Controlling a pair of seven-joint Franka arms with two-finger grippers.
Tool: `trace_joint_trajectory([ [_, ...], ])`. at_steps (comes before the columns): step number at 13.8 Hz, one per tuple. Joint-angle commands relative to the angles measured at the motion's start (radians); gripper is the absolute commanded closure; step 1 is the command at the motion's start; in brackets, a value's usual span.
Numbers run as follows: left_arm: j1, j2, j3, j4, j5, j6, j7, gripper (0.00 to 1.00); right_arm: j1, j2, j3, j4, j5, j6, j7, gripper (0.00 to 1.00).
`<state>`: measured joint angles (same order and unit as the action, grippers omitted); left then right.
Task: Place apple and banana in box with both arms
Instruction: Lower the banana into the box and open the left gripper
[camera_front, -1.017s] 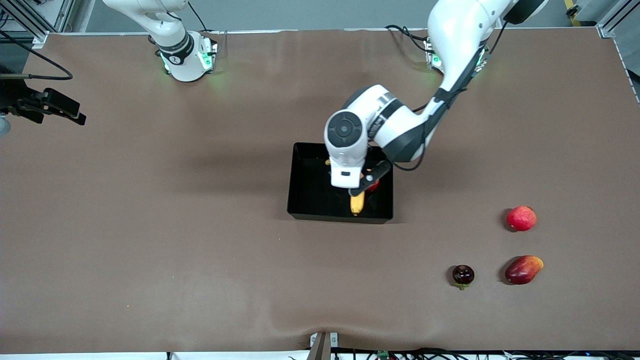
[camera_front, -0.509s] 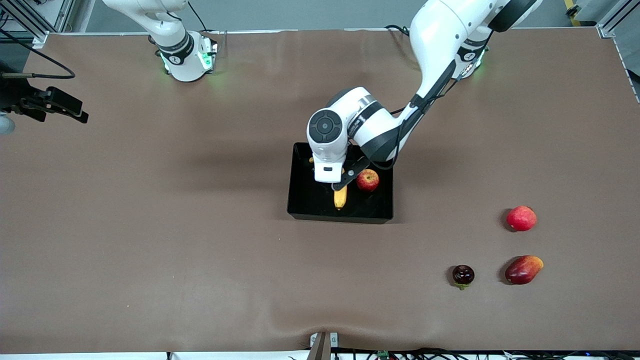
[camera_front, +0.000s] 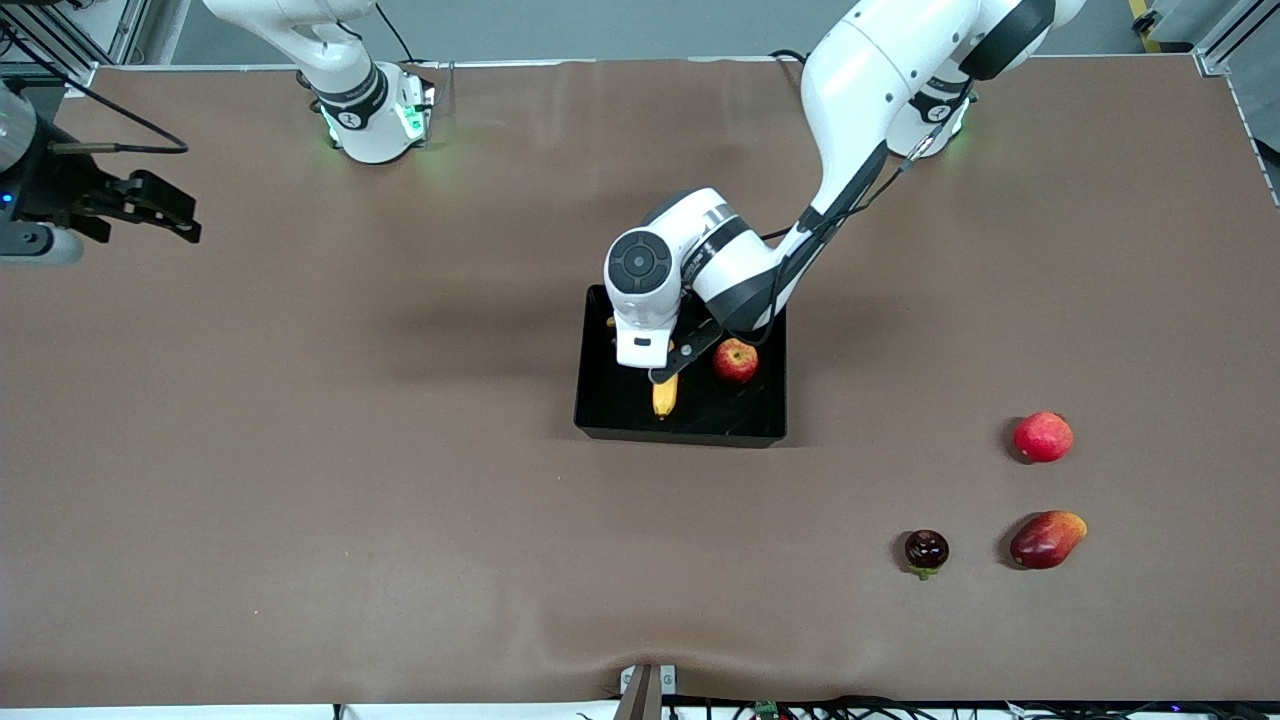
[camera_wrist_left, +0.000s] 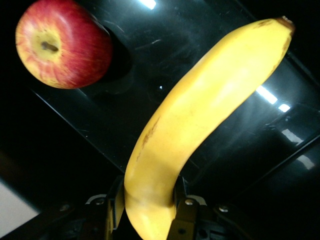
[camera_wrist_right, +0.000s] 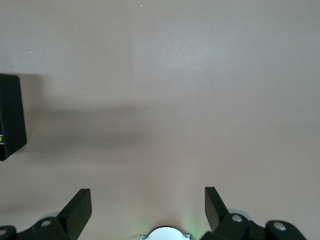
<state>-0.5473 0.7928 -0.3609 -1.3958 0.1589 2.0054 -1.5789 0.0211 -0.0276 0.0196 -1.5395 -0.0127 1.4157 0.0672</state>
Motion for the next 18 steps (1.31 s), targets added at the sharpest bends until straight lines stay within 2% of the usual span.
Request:
trace_joint_trajectory([
  [1, -0.010, 0.031, 0.005, 0.023, -0.010, 0.036, -0.030, 1.00, -0.052, -0.009, 0.002, -0.005, 0.034, 0.014, -0.003, 0.00],
  [4, -0.008, 0.063, 0.008, 0.023, -0.010, 0.068, -0.030, 0.98, -0.056, -0.011, 0.005, -0.005, 0.040, 0.009, -0.004, 0.00],
  [5, -0.008, 0.069, 0.013, 0.024, -0.009, 0.075, -0.026, 0.76, -0.056, -0.011, 0.005, -0.005, 0.042, 0.008, -0.006, 0.00],
  [6, -0.010, 0.069, 0.014, 0.023, -0.004, 0.084, -0.030, 0.16, -0.047, -0.011, 0.005, -0.005, 0.042, 0.003, -0.006, 0.00],
  [7, -0.013, 0.056, 0.014, 0.023, 0.011, 0.084, -0.020, 0.00, -0.046, -0.012, 0.008, -0.005, 0.043, 0.002, -0.006, 0.00],
  [11, 0.059, -0.062, 0.016, 0.027, 0.022, -0.006, 0.006, 0.00, -0.032, -0.008, 0.005, -0.005, 0.042, 0.012, -0.007, 0.00],
  [15, 0.203, -0.283, 0.013, 0.027, 0.019, -0.228, 0.228, 0.00, -0.032, -0.008, 0.005, -0.004, 0.042, 0.014, -0.007, 0.00],
  [18, 0.315, -0.411, 0.013, 0.024, 0.025, -0.327, 0.406, 0.00, -0.033, -0.008, 0.005, -0.004, 0.040, 0.014, -0.007, 0.00],
])
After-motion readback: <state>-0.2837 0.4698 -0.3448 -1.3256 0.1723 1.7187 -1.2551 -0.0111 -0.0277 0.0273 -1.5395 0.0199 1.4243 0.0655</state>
